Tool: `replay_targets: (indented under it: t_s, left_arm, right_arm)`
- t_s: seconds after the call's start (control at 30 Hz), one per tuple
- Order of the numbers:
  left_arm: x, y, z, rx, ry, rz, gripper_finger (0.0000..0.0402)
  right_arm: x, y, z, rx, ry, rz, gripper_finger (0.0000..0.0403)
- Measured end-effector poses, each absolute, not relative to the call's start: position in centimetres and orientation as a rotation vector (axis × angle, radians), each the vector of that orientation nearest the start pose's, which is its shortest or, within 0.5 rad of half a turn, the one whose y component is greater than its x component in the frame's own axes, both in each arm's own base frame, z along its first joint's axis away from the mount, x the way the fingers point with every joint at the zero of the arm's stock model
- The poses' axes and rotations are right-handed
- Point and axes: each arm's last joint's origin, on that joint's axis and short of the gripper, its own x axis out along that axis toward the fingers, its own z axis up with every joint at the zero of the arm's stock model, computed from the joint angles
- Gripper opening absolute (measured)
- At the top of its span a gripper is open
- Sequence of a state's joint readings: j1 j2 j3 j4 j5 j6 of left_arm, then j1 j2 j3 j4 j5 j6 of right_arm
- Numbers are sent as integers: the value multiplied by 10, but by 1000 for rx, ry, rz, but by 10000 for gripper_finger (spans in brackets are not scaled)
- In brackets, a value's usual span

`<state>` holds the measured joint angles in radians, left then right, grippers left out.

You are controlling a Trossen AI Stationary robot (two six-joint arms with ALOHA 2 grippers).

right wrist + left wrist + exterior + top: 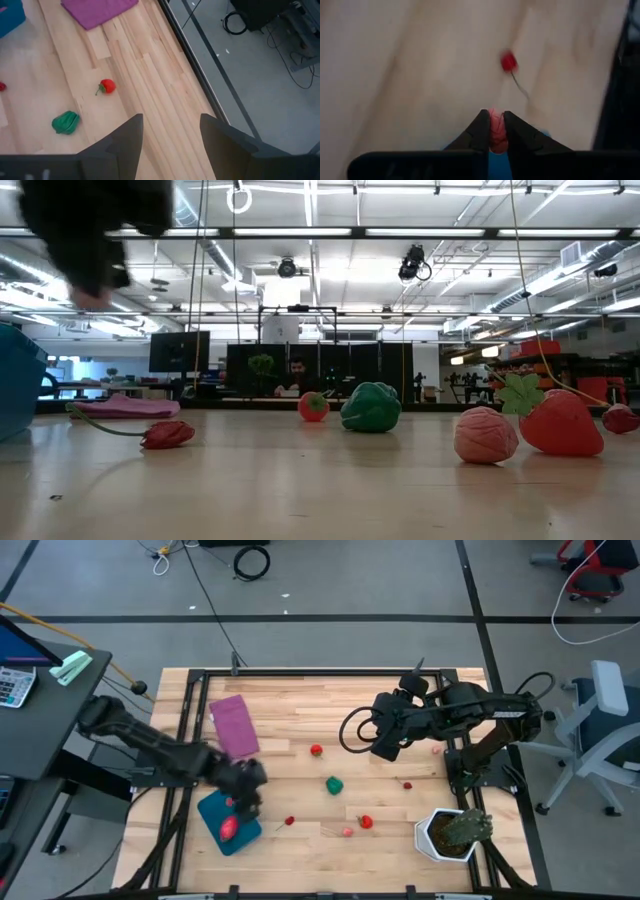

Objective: Pick and placing Produce into tupperware
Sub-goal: Put the peach into the blue bin

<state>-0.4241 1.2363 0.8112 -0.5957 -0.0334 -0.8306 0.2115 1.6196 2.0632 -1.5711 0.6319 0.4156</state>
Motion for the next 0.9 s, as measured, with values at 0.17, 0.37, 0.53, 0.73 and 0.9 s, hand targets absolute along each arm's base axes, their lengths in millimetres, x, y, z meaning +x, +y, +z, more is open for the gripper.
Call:
replay_targets:
  t_s: [0.17,0.37,0.53,0.73,0.9]
  left_arm:
    - [187,-128,225,-510,1136,14,39]
    - [179,-150,209,-488,1156,108,46]
    - [184,-163,181,-472,1239,210,41]
    - [192,-172,155,-441,1292,249,55]
    - [197,-177,147,-455,1284,243,55]
  right_arm:
    - [265,39,444,-91,925,-574,205]
    - [265,39,445,-91,919,-581,205]
    - [265,39,445,-91,918,-582,205]
    - [265,39,445,-91,918,-581,205]
    - [265,39,445,-90,918,-581,205]
